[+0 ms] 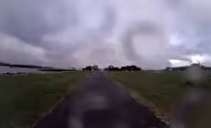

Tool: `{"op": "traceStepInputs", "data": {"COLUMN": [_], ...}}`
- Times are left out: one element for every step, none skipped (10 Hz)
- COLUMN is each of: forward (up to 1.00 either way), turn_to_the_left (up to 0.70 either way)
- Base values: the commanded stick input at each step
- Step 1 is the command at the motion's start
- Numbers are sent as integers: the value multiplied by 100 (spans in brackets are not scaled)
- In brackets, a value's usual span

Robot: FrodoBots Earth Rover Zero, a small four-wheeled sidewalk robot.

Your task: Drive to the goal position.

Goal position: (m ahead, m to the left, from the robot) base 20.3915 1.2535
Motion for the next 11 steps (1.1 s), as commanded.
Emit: {"op": "traceStepInputs", "data": {"forward": [70,70,70,70,70,70,70,70,70,70,70], "turn_to_the_left": [0,0,0,0,0,0,0,0,0,0,0]}}
